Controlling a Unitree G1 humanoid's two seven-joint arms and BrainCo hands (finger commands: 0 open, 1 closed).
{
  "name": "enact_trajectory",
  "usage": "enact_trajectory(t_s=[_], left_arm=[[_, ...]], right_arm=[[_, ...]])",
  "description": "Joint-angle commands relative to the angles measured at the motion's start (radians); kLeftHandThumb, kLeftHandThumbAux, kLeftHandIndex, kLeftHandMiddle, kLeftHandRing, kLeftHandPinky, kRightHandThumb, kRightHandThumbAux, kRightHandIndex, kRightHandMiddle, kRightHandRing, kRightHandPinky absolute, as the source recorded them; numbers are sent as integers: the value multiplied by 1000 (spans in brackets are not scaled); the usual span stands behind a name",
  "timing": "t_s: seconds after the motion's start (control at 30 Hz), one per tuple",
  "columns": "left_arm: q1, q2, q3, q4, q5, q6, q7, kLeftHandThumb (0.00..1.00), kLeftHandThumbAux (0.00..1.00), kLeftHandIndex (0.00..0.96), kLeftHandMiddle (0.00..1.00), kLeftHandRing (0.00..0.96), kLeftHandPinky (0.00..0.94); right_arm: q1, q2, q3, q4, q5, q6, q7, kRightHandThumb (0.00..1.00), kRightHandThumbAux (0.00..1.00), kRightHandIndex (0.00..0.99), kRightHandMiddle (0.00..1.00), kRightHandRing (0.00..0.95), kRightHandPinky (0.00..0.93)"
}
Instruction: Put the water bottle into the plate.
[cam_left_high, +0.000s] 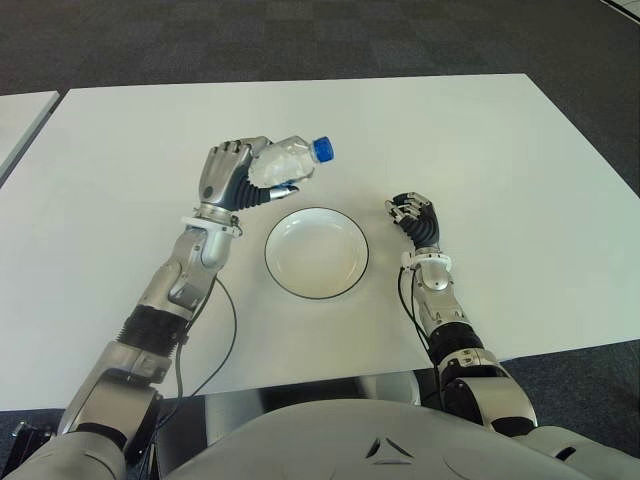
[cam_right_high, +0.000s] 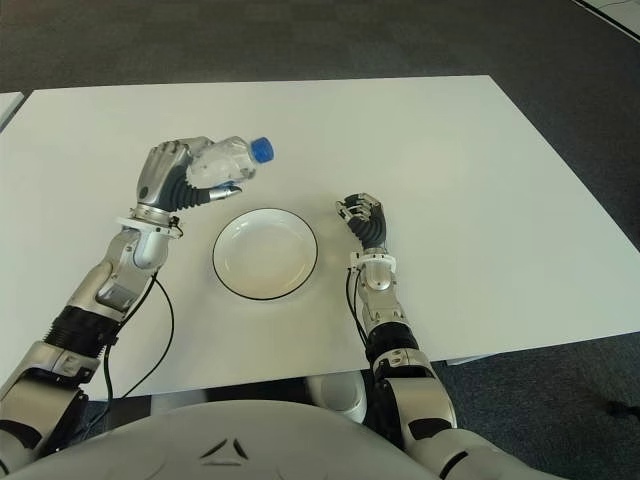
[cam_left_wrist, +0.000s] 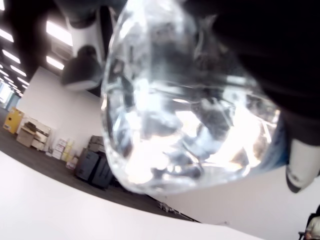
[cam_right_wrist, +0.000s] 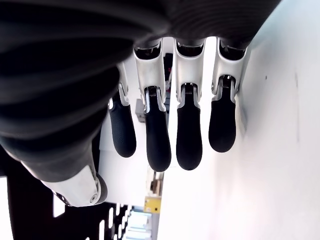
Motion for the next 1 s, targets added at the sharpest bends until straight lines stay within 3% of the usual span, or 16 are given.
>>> enact_trajectory(t_s=[0.03,0.23,0.5,0.67,1.0], left_arm=[[30,-3,-27,-63,34,5,-61,850,669,395,540,864,845],[69,-9,-84,-81,103,-3,-88,851,669,396,541,865,852],[56,7,-127,-44,161,-34,-105,851,669,396,542,867,858],[20,-13,-193,114,242,-66,-11,851,668,397,543,869,864],[-1,-13,-242,202,310,-65,50,851,668,398,546,866,871]], right_arm=[[2,4,2,3,4,16,7,710,729,430,516,530,555],[5,5,0,0,4,12,8,709,729,431,516,529,553],[6,6,0,-6,0,22,0,709,729,431,515,523,537],[6,4,1,-10,-1,30,0,710,729,431,515,522,546],[8,2,3,-16,-4,33,-1,710,729,431,520,530,553]])
